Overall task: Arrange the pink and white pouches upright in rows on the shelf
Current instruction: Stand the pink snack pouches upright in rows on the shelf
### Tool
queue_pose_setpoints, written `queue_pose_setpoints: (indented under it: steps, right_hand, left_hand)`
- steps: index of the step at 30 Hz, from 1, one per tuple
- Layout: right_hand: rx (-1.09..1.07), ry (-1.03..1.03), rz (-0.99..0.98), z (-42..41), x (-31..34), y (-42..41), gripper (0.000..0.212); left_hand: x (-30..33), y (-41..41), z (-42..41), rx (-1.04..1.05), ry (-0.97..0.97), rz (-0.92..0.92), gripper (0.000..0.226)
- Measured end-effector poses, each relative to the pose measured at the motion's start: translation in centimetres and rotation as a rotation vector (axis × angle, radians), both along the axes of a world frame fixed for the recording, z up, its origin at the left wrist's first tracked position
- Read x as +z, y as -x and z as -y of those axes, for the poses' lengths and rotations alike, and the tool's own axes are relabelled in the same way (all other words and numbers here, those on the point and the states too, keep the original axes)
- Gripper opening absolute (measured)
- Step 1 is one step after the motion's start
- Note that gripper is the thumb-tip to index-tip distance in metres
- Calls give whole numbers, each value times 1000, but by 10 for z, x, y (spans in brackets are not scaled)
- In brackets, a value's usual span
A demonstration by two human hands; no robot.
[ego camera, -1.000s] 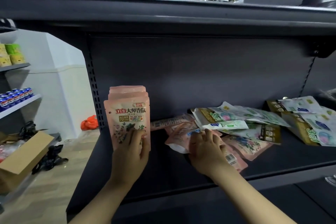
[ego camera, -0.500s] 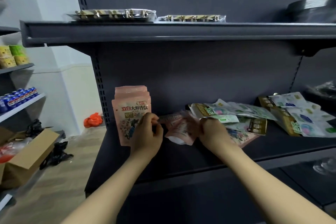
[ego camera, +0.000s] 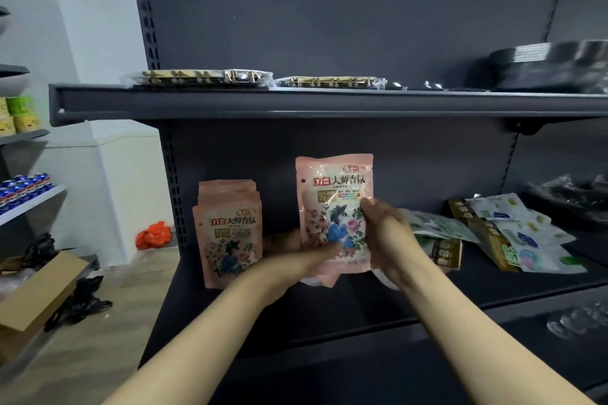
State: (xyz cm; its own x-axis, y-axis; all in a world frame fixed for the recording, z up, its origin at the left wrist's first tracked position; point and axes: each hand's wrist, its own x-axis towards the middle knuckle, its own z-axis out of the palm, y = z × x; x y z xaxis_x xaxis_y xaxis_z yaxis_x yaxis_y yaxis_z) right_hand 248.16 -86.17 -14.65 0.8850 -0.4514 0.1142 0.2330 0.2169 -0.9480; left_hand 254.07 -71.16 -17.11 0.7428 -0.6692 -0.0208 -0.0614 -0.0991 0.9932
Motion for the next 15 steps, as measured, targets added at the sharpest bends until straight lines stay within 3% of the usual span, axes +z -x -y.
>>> queue_pose_setpoints:
  steps: [2,4,8,12,15]
  right_hand:
    - [26,-10,0,-2,-4,-3,29]
    - [55,-24,-3,-6,-9,-4,31]
    - [104,7,-128,-10,-20,-10,33]
    - [270,210,-326,-22,-36,-11,49]
    - [375,364,-351,-42,-42,-11,35]
  left_hand:
    - [1,3,0,-8,16,4,50]
    - [2,5,-1,50,25,-6,39]
    - [-1,5,-9,129,31,-40,34]
    - [-3,3,-27,244,25,33,33]
    - [-5,-1,-48,276,-50,136,37]
